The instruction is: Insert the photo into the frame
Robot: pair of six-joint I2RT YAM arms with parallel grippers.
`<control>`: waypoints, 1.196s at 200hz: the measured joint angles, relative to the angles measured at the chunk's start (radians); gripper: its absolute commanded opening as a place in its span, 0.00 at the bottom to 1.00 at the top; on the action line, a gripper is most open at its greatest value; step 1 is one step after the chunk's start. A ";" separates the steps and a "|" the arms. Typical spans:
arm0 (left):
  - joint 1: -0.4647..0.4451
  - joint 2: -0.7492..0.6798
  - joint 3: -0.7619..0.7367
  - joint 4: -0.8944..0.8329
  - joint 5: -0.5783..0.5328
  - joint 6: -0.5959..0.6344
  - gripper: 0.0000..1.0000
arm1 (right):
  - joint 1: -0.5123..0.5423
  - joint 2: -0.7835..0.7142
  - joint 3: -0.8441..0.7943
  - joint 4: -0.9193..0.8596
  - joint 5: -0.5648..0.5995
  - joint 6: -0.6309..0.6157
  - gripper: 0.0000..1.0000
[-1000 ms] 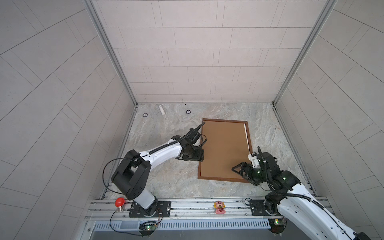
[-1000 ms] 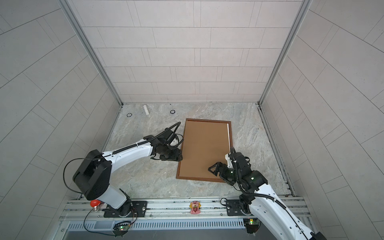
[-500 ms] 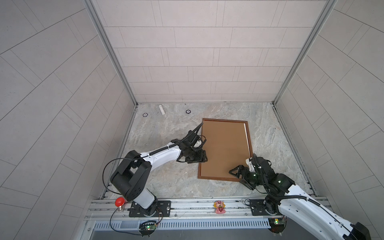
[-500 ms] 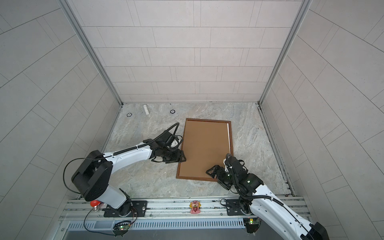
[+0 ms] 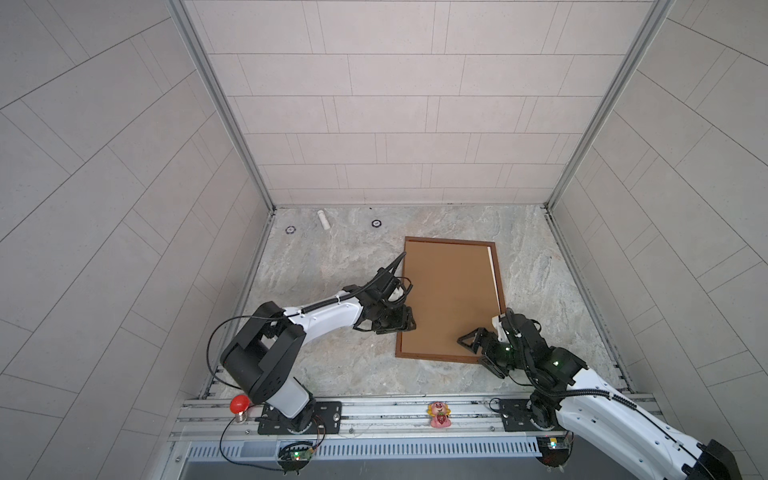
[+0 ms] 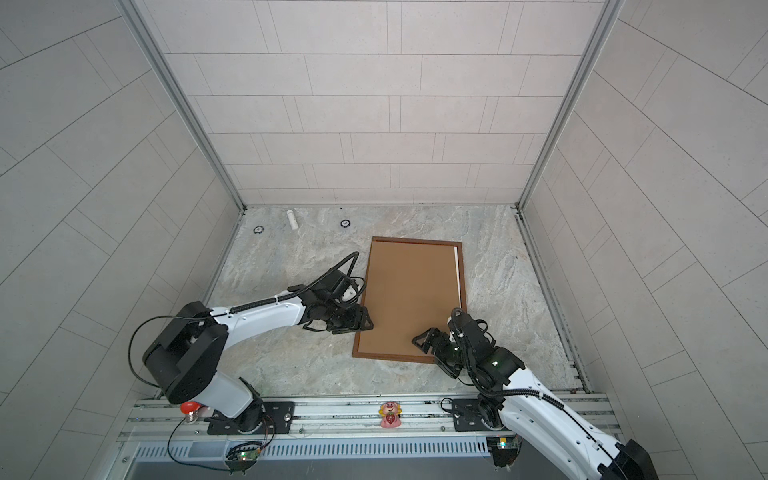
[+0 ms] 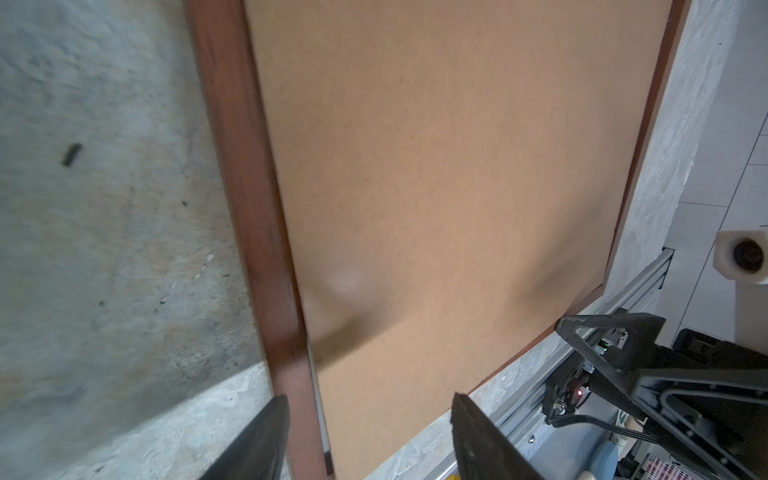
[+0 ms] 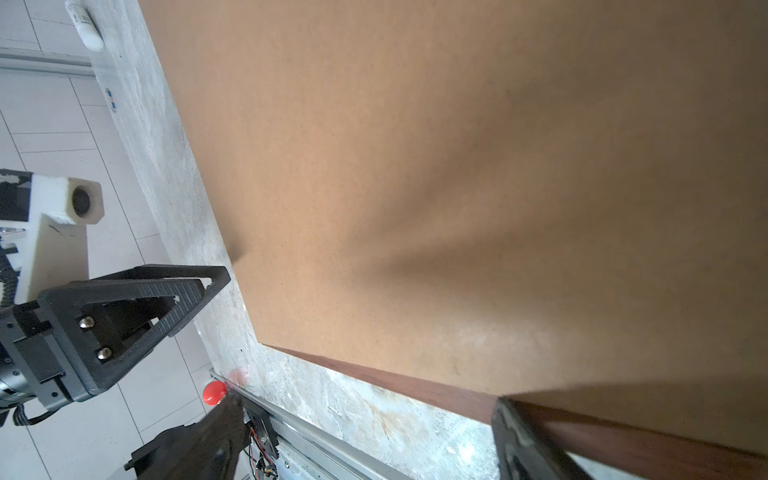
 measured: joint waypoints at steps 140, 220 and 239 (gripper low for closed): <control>-0.005 0.032 -0.016 0.151 0.073 -0.073 0.66 | 0.002 -0.024 -0.005 0.059 0.051 0.010 0.88; -0.006 -0.019 -0.013 0.019 -0.018 -0.050 0.67 | 0.049 -0.016 -0.003 0.033 0.026 0.048 0.89; -0.007 -0.018 -0.012 0.000 -0.023 -0.037 0.67 | 0.053 -0.006 -0.004 0.046 0.025 0.058 0.89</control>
